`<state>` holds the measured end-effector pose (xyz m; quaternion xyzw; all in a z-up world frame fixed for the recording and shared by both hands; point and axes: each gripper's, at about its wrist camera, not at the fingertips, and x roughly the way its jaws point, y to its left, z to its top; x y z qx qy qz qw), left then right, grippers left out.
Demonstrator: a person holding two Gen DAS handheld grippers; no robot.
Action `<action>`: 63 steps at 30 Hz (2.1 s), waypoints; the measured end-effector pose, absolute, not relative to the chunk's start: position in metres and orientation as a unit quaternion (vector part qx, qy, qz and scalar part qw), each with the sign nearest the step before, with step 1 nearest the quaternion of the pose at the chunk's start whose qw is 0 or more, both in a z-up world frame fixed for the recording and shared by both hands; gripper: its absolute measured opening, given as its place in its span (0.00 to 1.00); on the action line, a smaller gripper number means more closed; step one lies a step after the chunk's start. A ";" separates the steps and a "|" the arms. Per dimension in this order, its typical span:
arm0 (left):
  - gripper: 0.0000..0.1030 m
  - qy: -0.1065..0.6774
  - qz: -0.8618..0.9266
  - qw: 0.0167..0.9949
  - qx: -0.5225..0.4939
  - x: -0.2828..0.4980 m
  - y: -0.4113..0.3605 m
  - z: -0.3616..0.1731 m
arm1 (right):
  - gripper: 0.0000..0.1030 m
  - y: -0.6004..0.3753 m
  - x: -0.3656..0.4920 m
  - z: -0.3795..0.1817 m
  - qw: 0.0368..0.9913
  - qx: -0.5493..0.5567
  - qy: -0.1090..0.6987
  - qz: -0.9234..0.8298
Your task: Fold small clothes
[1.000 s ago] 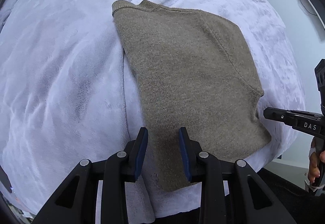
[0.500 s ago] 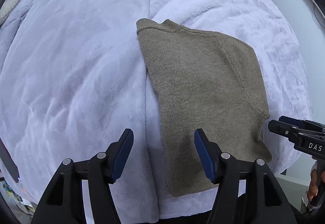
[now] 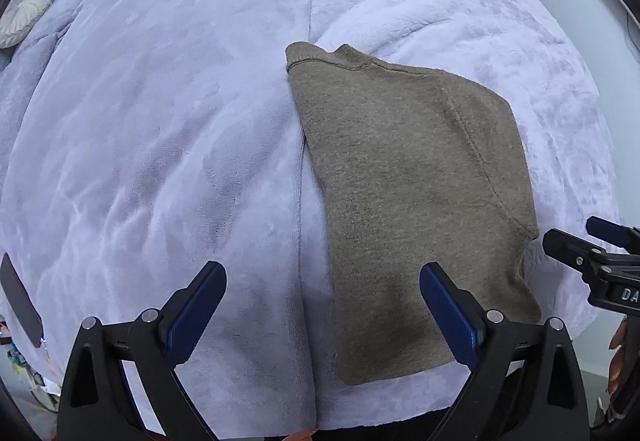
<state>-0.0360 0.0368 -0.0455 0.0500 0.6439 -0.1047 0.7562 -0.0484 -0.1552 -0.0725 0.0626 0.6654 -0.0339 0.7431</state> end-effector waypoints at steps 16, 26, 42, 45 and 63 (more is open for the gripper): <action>0.95 0.633 -0.056 0.769 0.076 -0.033 0.043 -0.040 | 1.00 -0.155 -0.045 -0.067 0.750 0.055 0.658 -0.044; 0.95 0.636 -0.049 0.766 0.073 -0.032 0.045 -0.037 | 1.00 -0.152 -0.041 -0.065 0.751 0.052 0.657 -0.046; 0.95 0.642 -0.039 0.763 0.064 -0.027 0.054 -0.038 | 1.00 -0.147 -0.035 -0.064 0.750 0.045 0.659 -0.049; 0.95 0.642 -0.039 0.763 0.064 -0.027 0.055 -0.037 | 1.00 -0.146 -0.035 -0.064 0.750 0.045 0.658 -0.048; 0.95 0.643 -0.033 0.763 0.063 -0.031 0.057 -0.037 | 1.00 -0.144 -0.037 -0.061 0.752 0.045 0.656 -0.047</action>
